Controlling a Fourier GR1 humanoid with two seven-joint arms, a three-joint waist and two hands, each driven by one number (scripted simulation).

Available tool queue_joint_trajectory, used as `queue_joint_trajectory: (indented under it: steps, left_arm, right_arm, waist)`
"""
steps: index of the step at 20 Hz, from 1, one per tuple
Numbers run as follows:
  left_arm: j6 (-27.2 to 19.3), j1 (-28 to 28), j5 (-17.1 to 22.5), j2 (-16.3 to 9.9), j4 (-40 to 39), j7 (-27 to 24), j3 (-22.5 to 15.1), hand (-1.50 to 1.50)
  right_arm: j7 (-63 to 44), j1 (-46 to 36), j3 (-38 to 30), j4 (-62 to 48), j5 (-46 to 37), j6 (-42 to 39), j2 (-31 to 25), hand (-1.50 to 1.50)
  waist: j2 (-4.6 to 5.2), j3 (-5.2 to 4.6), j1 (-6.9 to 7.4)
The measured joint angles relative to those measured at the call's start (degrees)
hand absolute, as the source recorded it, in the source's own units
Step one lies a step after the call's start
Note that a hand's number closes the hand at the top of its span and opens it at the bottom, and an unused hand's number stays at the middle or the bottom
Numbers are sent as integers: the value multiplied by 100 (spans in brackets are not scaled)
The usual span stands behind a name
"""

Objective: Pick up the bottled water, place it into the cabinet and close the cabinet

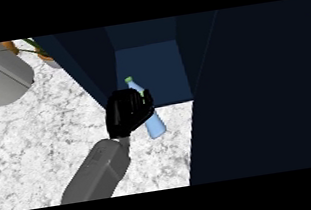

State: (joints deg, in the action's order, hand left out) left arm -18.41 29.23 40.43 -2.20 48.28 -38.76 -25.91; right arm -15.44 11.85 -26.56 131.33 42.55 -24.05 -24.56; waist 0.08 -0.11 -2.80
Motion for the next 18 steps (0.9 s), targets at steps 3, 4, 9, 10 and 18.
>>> queue_joint_trajectory:
  steps: [3,4,9,10,18]
  left_arm:
    - [480,-143,24,-43,329,46,-68,150]
    - [649,-212,10,-49,354,-7,-73,150]
    - [995,-753,-135,-309,1065,170,-238,-150]
    - [1035,-867,-152,-408,1251,217,-260,-150]
    - [1661,-1956,-94,-1229,2453,454,-406,-150]
  right_arm:
    - [-81,200,-8,113,108,-132,17,150]
    - [-115,188,69,124,112,-108,58,150]
    - [-224,274,314,208,142,-88,220,150]
    - [-259,265,323,232,154,-27,203,150]
    - [-332,152,787,316,158,9,125,150]
  waist:
    - [-21,4,104]
    - [-20,5,133]
    - [-32,8,223]
    - [-38,8,231]
    - [-56,4,293]
